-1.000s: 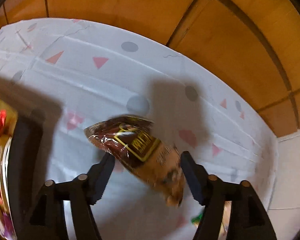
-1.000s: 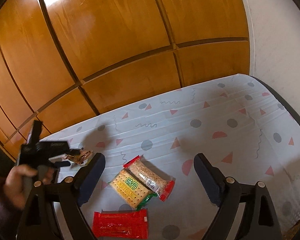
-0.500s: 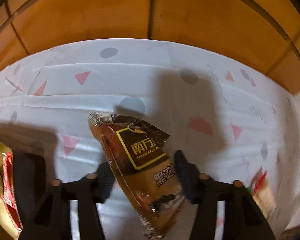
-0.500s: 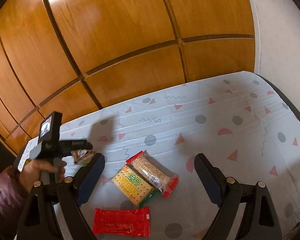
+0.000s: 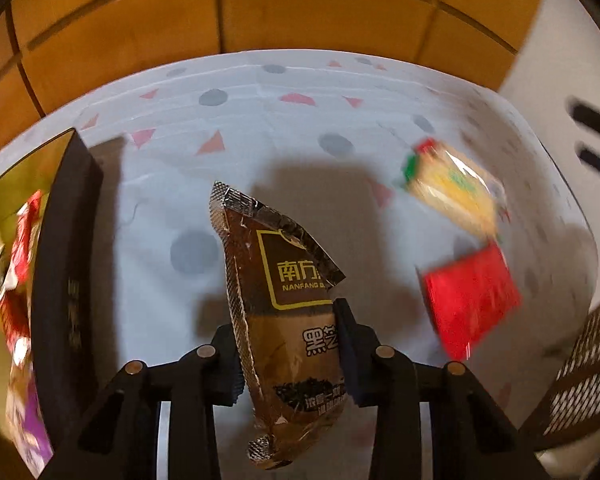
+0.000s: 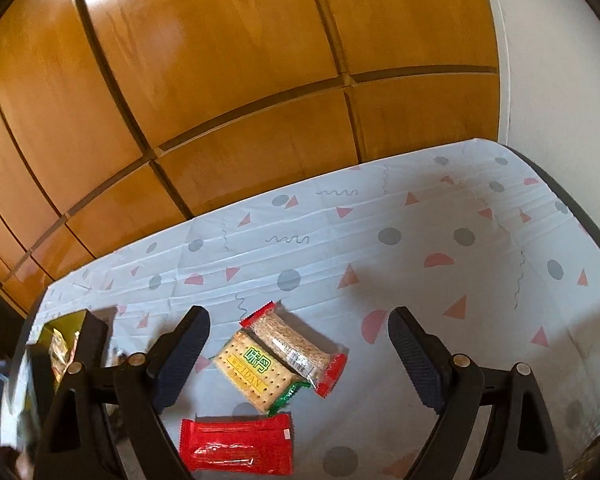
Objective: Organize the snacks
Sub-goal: 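Grasp the clear rice-cracker bar with red ends with the right gripper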
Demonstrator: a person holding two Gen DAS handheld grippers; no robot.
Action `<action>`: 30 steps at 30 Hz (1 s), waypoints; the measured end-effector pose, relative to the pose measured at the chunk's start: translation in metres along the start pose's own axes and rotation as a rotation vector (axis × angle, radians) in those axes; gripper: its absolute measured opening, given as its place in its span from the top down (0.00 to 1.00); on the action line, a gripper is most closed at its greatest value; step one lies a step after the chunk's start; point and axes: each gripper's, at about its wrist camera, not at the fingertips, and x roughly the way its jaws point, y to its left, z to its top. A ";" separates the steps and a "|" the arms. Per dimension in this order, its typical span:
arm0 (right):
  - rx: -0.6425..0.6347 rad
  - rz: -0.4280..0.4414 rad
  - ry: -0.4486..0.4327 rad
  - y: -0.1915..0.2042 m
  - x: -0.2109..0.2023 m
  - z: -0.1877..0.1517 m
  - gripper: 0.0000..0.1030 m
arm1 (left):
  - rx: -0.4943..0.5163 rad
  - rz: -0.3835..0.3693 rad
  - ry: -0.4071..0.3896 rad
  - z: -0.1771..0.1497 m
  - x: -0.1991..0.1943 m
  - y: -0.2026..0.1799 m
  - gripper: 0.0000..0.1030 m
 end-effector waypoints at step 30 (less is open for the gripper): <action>-0.287 -0.117 0.503 0.020 0.146 -0.015 0.65 | 0.018 -0.044 -0.117 -0.031 -0.009 0.006 0.62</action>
